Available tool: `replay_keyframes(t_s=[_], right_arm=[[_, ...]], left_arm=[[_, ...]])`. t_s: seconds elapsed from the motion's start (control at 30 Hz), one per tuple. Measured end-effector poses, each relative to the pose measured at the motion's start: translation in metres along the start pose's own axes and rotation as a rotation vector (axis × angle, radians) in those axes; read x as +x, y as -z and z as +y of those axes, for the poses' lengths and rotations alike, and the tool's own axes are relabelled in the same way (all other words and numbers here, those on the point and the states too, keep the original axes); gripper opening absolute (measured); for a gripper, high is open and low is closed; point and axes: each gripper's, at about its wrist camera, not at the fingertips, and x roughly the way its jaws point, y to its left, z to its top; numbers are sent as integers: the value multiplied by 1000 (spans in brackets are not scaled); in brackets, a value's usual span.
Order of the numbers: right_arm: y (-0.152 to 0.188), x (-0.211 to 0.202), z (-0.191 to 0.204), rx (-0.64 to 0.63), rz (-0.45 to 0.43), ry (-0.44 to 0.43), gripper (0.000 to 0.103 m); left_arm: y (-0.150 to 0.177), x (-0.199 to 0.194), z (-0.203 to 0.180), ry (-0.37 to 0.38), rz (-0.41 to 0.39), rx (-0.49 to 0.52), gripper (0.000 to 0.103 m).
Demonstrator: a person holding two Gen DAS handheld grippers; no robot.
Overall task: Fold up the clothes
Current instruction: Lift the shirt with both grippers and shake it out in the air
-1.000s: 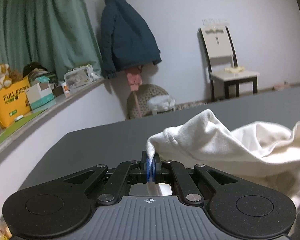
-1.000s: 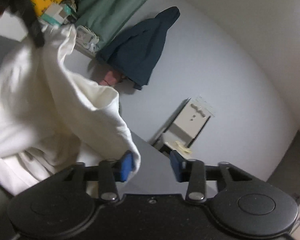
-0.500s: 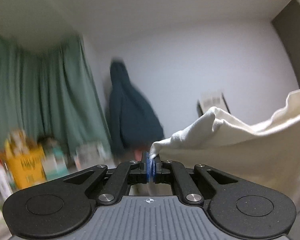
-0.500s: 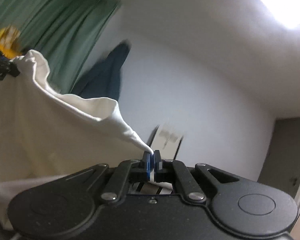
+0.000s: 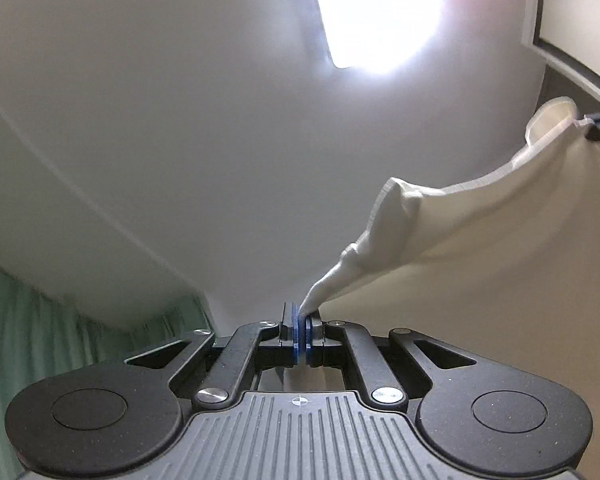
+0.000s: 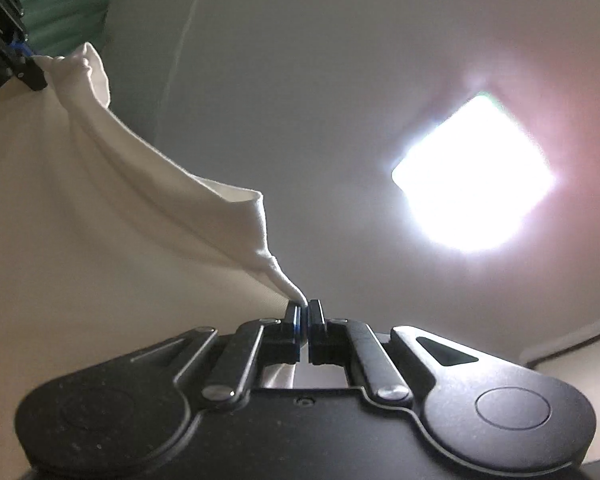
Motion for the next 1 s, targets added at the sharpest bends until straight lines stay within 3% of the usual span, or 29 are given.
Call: replay_keyframes(t_s=[0.17, 0.3, 0.4, 0.57, 0.77, 0.87, 1.0], right_arm=[[-16, -17, -24, 7, -6, 45, 4], [9, -14, -3, -18, 83, 5, 4], [60, 0, 41, -77, 198, -48, 4], [164, 33, 125, -142, 384, -116, 4], [318, 81, 244, -293, 575, -215, 4], [389, 93, 298, -353, 698, -330, 4], [466, 91, 354, -407, 845, -477, 4]], left_arm=[[-38, -17, 1, 16, -29, -3, 3], [-30, -4, -11, 84, 53, -42, 3], [15, 33, -42, 163, 173, -32, 3], [115, 86, -126, 280, 360, -14, 3], [246, 157, -238, 386, 594, -48, 3], [313, 190, -296, 424, 741, -67, 3], [392, 204, -368, 478, 884, 47, 3]])
